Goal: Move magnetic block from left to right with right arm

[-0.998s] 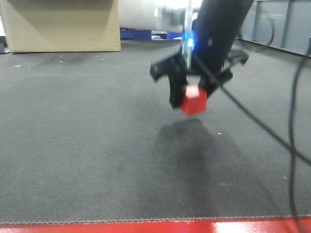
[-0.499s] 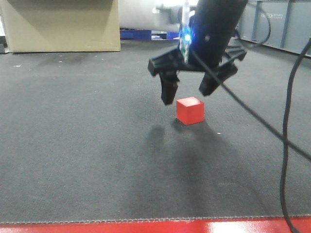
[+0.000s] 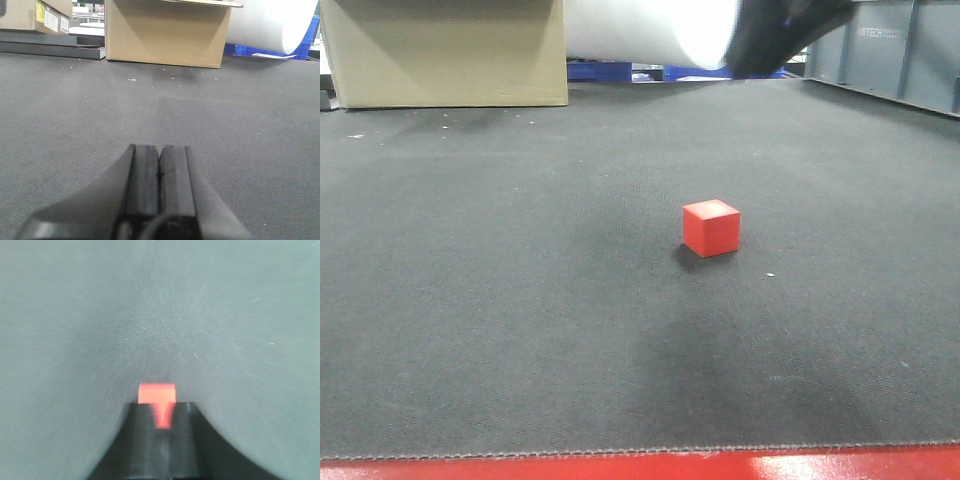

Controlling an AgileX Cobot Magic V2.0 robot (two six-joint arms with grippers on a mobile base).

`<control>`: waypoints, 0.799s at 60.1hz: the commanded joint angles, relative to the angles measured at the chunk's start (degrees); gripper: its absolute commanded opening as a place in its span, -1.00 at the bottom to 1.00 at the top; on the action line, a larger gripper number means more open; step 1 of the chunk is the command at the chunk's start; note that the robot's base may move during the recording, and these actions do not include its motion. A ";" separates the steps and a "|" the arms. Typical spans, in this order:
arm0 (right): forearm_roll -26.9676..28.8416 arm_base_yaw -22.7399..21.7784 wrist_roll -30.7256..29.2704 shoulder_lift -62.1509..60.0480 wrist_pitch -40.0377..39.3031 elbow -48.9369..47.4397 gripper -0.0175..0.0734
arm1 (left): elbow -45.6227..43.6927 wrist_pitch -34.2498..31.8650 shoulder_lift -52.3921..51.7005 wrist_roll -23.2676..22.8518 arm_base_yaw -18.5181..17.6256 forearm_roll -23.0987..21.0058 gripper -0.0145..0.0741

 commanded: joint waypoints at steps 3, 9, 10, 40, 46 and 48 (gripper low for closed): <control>-0.35 0.19 -0.48 -10.79 -5.56 5.83 -0.49 | 0.53 -5.17 -0.86 -0.47 0.14 0.00 -0.94; -0.28 0.19 -0.48 -18.50 -7.08 11.68 -0.49 | 0.53 -5.17 -0.86 -0.47 0.14 0.00 -0.94; -0.28 0.19 -0.48 -19.62 -7.45 12.57 -0.49 | 0.53 -5.17 -0.86 -0.47 0.14 0.00 -0.94; -0.28 0.19 -0.48 -52.82 -8.03 24.38 -0.49 | 0.53 -5.17 -0.86 -0.47 0.14 0.00 -0.94; -0.28 0.19 -0.48 -55.76 -8.03 24.38 -0.49 | 0.53 -5.17 -0.86 -0.47 0.14 0.00 -0.94; -0.28 0.19 -0.48 -56.29 -8.03 24.38 -0.49 | 0.53 -5.17 -0.86 -0.47 0.14 0.00 -0.94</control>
